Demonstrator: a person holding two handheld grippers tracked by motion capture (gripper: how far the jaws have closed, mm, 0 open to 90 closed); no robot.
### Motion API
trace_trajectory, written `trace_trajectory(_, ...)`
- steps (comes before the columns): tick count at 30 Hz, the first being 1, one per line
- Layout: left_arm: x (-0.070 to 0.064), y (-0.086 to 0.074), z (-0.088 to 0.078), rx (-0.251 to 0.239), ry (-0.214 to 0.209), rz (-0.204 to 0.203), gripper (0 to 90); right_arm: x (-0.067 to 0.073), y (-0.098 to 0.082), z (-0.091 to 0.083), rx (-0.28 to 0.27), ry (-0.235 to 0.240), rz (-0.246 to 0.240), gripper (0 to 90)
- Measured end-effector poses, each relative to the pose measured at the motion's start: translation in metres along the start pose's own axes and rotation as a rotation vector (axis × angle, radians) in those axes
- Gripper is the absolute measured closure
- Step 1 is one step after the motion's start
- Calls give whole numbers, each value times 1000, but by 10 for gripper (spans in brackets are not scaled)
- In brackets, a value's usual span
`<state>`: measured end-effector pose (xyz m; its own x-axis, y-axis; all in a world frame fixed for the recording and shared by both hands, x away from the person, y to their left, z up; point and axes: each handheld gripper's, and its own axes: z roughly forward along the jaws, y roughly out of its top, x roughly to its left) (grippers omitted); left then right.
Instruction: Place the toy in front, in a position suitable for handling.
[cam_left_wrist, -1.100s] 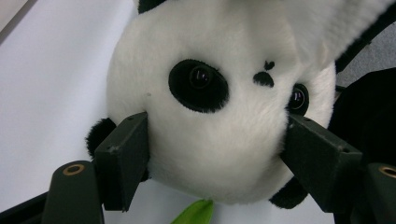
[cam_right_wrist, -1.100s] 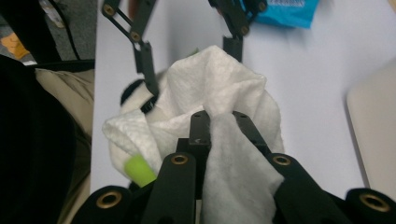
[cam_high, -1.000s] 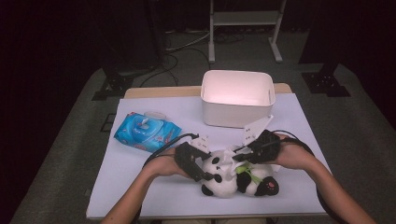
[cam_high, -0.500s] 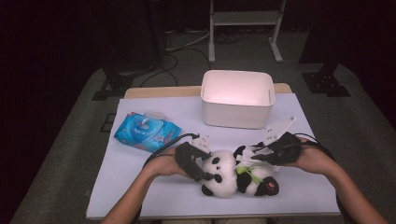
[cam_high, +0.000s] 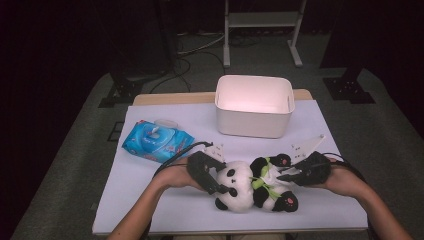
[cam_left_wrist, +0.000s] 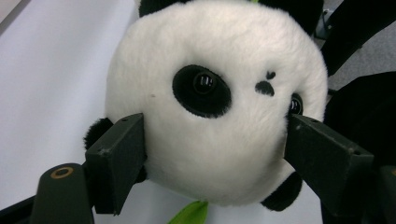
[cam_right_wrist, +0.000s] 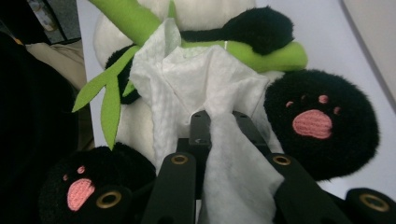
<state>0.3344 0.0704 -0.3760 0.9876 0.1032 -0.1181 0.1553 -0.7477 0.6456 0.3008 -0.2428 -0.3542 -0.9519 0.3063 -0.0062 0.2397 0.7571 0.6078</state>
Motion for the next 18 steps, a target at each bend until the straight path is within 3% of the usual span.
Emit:
trace_trajectory(7,-1,8,-8,-32,-25,-2,163,7,-5,3,0,30,-10,796)
trace_trajectory(14,-2,18,-4,-37,-38,-19,108,17,-10,2,-7,35,-30,797)
trace_trajectory(18,-1,19,6,2,-44,-13,130,18,-12,2,-21,36,-32,796)
